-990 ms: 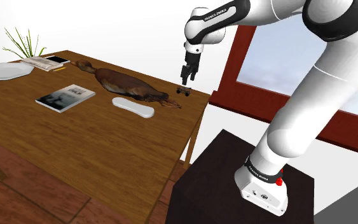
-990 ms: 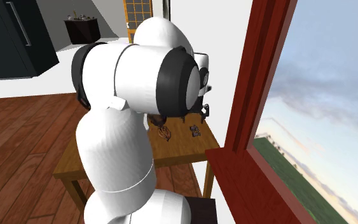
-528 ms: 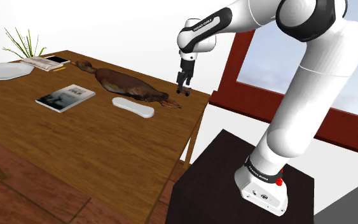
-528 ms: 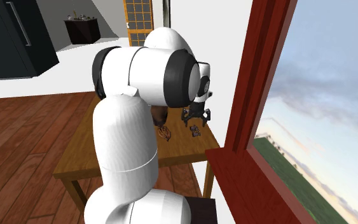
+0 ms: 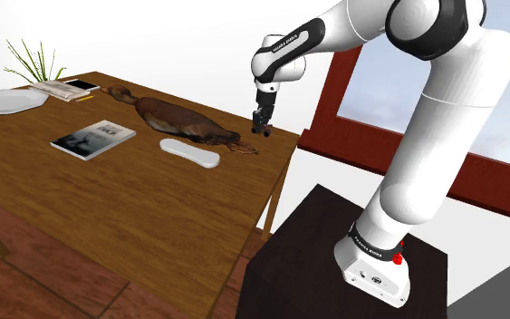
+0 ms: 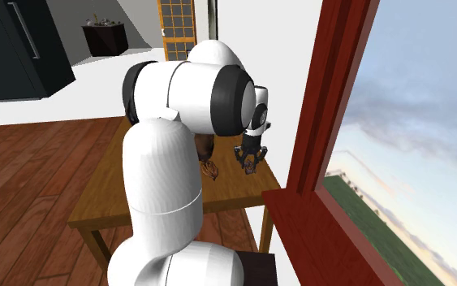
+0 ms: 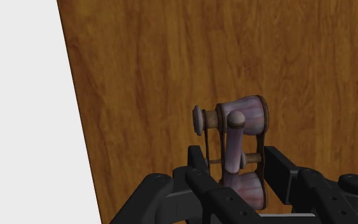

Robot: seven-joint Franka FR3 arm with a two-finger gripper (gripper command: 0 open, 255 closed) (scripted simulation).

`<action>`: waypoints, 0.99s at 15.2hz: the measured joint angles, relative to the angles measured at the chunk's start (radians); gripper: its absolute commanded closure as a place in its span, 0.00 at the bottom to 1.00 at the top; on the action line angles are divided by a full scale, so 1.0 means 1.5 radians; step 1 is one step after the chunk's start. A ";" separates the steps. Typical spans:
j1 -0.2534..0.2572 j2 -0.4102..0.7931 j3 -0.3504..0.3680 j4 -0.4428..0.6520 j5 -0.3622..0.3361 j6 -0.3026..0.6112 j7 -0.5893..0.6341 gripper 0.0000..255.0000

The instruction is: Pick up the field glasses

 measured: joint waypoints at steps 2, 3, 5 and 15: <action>0.000 0.000 0.000 0.000 0.000 0.000 0.000 1.00; 0.000 0.000 0.000 0.000 0.000 0.000 0.000 1.00; 0.000 -0.001 0.000 -0.001 0.000 0.000 0.000 1.00; 0.001 -0.034 -0.002 0.024 -0.012 -0.056 0.008 1.00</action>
